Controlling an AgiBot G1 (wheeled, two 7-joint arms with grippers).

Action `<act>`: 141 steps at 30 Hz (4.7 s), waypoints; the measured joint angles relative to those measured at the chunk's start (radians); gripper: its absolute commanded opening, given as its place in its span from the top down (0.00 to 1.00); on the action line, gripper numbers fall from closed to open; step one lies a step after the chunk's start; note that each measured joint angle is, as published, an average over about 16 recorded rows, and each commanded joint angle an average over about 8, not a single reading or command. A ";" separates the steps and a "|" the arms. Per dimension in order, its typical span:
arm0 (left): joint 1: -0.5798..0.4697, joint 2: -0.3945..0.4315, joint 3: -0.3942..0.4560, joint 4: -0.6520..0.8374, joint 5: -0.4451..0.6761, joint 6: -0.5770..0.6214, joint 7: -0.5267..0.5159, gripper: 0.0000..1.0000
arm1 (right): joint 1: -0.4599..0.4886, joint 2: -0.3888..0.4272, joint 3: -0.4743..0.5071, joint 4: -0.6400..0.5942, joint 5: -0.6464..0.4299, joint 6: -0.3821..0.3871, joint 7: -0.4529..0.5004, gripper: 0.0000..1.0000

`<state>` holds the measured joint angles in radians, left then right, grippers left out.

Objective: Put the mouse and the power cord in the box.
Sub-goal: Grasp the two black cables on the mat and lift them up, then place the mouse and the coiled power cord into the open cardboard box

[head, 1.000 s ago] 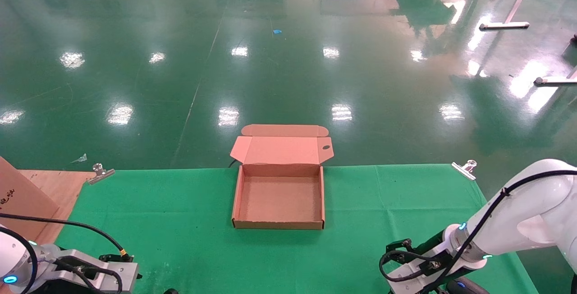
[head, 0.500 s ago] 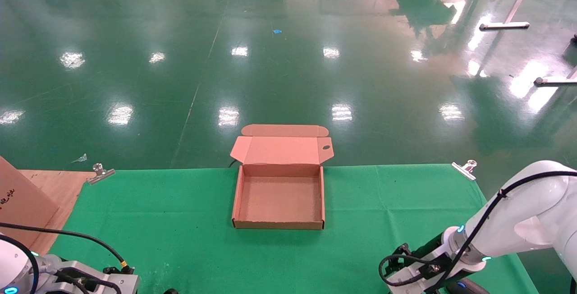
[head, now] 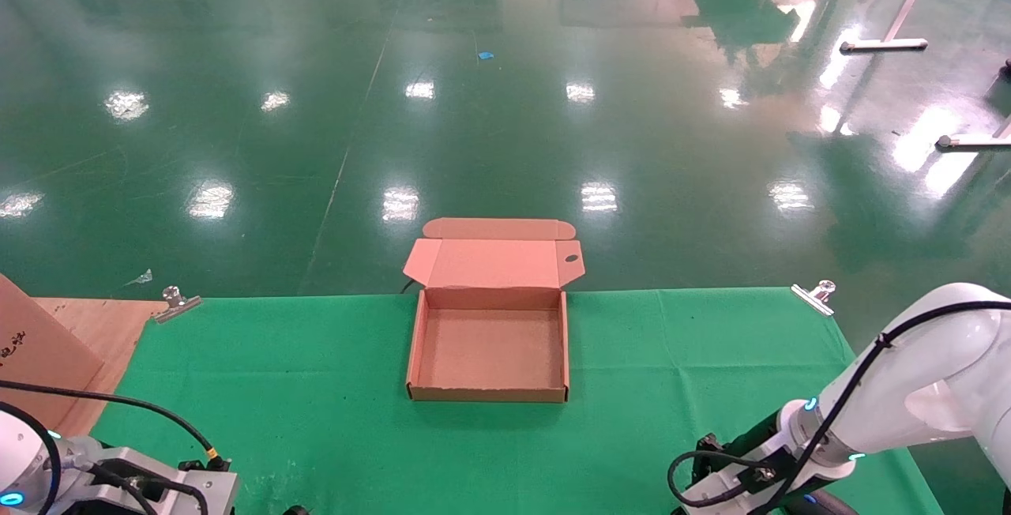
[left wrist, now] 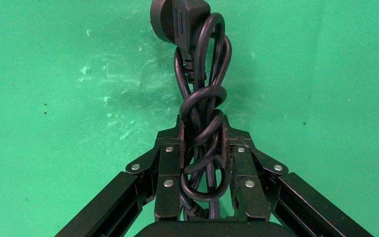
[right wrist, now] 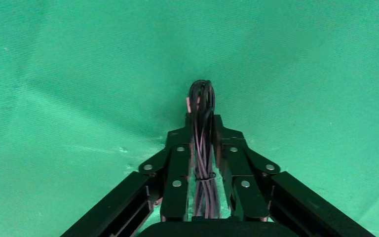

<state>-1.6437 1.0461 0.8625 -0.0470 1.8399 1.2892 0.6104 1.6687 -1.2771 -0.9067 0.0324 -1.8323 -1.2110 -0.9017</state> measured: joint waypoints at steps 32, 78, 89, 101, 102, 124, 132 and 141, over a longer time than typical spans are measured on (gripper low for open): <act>-0.402 0.210 -0.035 -0.092 -0.034 -0.002 -0.005 1.00 | 0.356 -0.089 0.043 0.271 0.159 -0.038 0.203 1.00; 0.068 0.325 0.303 -0.450 -0.313 -0.816 -0.100 0.00 | 0.353 -0.056 -0.058 0.065 0.291 -0.098 0.094 1.00; 0.014 0.300 0.336 -0.432 -0.430 -0.745 -0.131 0.00 | 0.338 -0.078 -0.070 0.132 0.295 -0.079 0.137 1.00; -0.044 0.126 0.220 -0.353 -0.660 -0.453 -0.024 0.00 | 0.226 -0.097 -0.160 0.417 0.320 0.141 0.302 1.00; -0.044 0.108 0.209 -0.345 -0.677 -0.432 -0.010 0.00 | 0.212 -0.098 -0.175 0.444 0.322 0.171 0.317 1.00; -0.006 -0.031 0.114 -0.229 -0.821 -0.293 0.121 0.00 | 0.076 -0.099 -0.446 0.682 0.343 0.535 0.508 0.00; -0.006 -0.029 0.114 -0.232 -0.820 -0.295 0.119 0.00 | 0.078 -0.097 -0.442 0.682 0.343 0.530 0.505 0.00; 0.018 -0.043 0.086 -0.277 -0.829 -0.277 0.080 0.00 | 0.057 -0.071 -0.398 0.700 0.368 0.494 0.521 0.00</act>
<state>-1.6261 1.0029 0.9488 -0.3242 1.0106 1.0123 0.6901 1.7261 -1.3483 -1.3047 0.7320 -1.4641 -0.7165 -0.3804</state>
